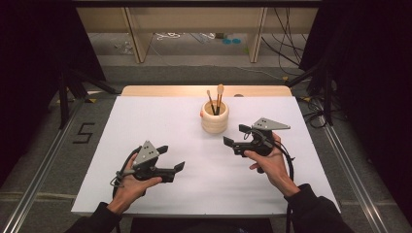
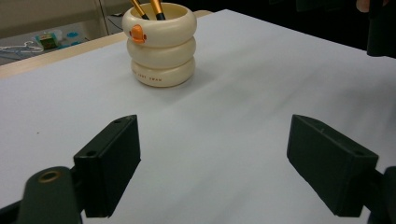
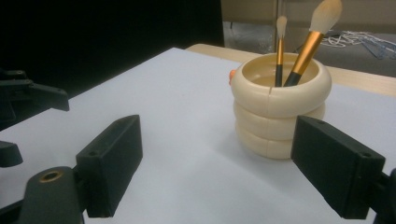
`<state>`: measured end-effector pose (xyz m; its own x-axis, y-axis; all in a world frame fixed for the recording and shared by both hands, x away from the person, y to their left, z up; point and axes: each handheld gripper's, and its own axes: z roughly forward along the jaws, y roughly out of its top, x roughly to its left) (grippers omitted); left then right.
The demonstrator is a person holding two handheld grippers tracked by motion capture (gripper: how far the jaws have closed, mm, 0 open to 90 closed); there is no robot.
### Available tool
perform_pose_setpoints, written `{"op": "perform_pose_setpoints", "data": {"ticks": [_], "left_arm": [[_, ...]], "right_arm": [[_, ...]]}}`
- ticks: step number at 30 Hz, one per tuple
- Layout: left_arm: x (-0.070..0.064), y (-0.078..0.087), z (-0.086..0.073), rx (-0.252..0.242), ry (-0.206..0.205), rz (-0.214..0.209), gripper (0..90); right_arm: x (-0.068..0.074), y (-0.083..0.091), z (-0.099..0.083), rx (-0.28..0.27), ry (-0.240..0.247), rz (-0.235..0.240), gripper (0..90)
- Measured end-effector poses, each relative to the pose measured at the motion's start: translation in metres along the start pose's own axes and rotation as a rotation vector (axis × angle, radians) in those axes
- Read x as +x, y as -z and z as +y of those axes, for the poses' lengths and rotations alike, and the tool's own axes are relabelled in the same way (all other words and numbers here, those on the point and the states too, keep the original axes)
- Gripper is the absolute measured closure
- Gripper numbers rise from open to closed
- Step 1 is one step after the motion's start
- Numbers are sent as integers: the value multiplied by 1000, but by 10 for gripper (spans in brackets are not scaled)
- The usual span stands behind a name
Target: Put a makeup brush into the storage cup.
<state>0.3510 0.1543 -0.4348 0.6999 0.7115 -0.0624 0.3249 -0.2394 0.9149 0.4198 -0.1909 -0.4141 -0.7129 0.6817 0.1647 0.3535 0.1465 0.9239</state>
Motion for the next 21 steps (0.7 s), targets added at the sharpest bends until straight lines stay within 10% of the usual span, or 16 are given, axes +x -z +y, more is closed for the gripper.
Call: {"op": "perform_pose_setpoints", "data": {"ticks": [21], "left_arm": [[0, 2, 0, -3, -10, 4, 174]], "right_arm": [[12, 20, -21, 8, -7, 4, 162]]}}
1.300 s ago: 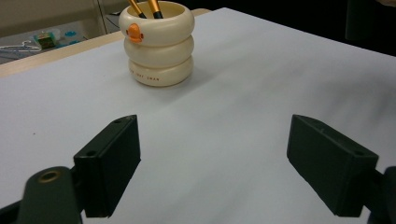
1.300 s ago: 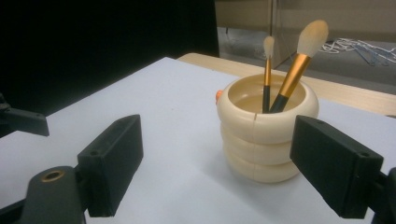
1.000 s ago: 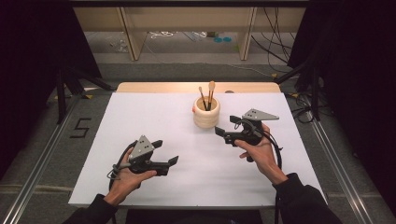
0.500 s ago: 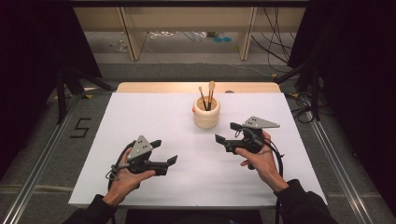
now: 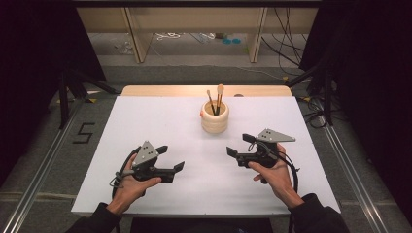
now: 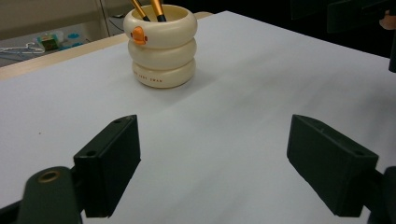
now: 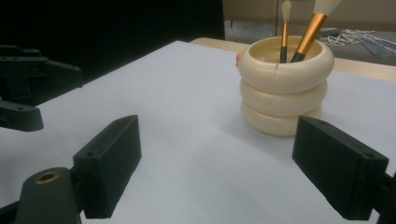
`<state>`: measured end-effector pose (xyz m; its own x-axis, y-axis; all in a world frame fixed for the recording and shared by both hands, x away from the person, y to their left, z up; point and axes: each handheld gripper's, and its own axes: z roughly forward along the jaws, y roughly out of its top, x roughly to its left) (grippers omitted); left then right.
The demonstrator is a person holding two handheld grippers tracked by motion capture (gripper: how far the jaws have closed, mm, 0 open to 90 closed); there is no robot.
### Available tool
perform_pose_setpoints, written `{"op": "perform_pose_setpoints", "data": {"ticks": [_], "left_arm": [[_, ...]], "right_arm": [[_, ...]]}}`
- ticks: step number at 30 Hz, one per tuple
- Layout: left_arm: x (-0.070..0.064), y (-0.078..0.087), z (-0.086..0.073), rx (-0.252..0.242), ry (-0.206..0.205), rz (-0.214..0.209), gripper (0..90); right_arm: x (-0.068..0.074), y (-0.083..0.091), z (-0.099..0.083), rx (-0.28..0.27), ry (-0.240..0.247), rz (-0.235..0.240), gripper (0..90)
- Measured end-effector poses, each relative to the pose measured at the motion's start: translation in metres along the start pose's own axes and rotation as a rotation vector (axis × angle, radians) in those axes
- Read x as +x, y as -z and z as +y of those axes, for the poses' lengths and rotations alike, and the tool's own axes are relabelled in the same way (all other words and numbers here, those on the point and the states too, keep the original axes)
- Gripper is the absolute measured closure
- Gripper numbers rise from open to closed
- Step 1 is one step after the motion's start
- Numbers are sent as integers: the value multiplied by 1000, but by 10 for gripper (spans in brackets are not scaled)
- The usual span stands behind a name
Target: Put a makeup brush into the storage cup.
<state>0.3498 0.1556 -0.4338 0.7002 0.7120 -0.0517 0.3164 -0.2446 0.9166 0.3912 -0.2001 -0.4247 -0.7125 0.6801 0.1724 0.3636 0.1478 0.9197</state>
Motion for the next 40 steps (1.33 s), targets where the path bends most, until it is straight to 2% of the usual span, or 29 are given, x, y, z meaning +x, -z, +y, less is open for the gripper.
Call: {"op": "perform_pose_setpoints", "data": {"ticks": [13, 17, 19, 20, 23, 24, 28, 38, 40], "left_arm": [[0, 1, -1, 0, -1, 2, 173], [0, 0, -1, 1, 0, 2, 173], [0, 0, -1, -1, 0, 2, 173], [-1, 1, -1, -1, 9, 3, 173], [-1, 1, -1, -2, 9, 4, 173], [-1, 1, -1, -2, 8, 4, 173], [-1, 1, -1, -3, 6, 3, 173], [0, 2, -1, -3, 1, 7, 173], [0, 2, -1, -1, 6, 7, 173]], "right_arm": [[10, 10, -9, 8, 47, -15, 160], [13, 12, -11, 5, 49, -19, 160], [15, 14, -12, 21, 53, -29, 160], [16, 15, -12, 18, 52, -16, 160], [18, 17, -14, 20, 56, -27, 160], [18, 17, -15, 11, 55, -18, 160], [17, 18, -15, 27, 61, -34, 160], [15, 18, -15, 18, 57, -38, 160], [15, 16, -15, 3, 53, -33, 160]]}}
